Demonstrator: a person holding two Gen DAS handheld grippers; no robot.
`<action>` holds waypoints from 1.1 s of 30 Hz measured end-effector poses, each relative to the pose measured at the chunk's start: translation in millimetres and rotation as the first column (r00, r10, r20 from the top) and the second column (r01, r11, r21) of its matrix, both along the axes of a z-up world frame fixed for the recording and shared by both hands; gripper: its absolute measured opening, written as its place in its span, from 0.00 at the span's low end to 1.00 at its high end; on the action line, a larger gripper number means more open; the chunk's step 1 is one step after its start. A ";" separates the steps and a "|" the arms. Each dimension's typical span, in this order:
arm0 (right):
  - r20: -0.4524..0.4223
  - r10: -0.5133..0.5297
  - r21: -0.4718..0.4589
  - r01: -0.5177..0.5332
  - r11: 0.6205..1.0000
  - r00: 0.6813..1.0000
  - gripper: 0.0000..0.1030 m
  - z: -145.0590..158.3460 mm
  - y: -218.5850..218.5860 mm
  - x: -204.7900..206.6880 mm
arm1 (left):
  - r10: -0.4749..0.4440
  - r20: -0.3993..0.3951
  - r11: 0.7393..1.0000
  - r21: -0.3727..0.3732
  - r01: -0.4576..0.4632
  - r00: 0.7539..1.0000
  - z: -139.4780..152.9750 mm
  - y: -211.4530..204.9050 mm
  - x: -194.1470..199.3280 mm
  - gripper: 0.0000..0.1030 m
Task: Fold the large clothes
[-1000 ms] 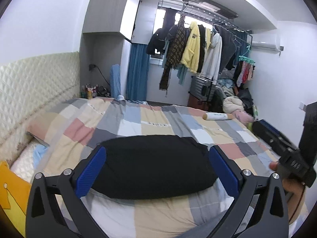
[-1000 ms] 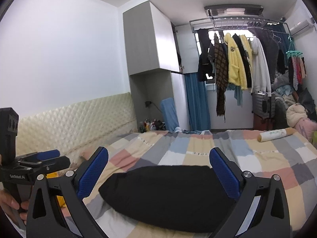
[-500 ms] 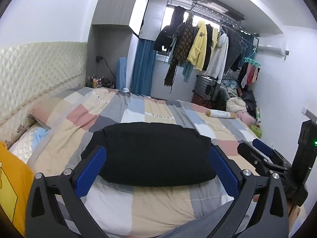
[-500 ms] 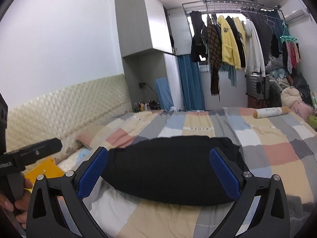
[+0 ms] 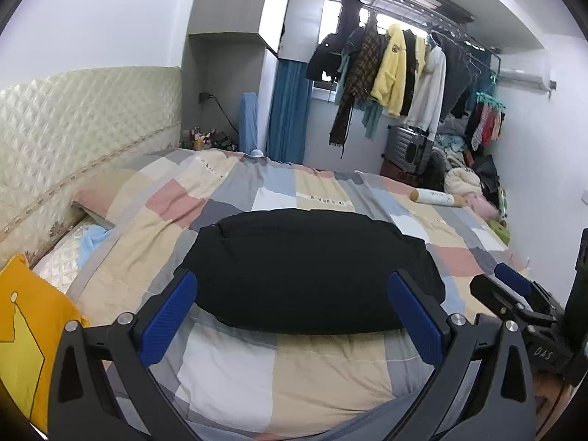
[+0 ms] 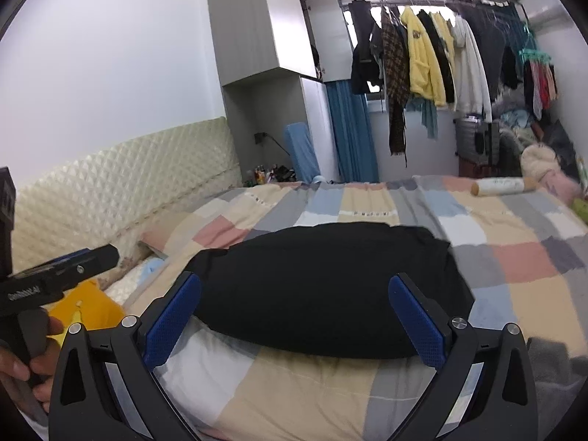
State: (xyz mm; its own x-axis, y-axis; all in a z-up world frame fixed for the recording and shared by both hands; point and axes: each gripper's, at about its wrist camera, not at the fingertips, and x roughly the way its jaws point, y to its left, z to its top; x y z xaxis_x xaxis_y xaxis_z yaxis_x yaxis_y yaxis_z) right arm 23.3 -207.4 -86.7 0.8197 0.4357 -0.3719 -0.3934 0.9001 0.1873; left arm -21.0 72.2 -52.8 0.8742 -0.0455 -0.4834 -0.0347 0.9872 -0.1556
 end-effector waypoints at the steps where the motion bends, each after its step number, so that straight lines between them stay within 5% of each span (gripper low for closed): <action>1: -0.001 -0.002 0.000 0.002 1.000 1.000 1.00 -1.3 0.0 -0.3 | 0.004 -0.003 1.000 0.001 -0.004 1.000 -0.9 1.1 0.7 1.00; 33: -0.050 -0.032 -0.042 0.030 0.999 0.998 1.00 -13.8 -1.4 6.7 | -0.022 -0.075 1.000 -0.010 0.022 0.997 -15.7 -7.3 16.9 1.00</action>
State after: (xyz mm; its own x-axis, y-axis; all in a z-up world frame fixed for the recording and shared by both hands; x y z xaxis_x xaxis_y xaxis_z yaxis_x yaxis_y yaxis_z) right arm 30.0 -208.8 -100.4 0.8122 0.3937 -0.4305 -0.3563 0.9191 0.1683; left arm -4.1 64.9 -68.5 0.8344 -0.0692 -0.5468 -0.0249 0.9863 -0.1628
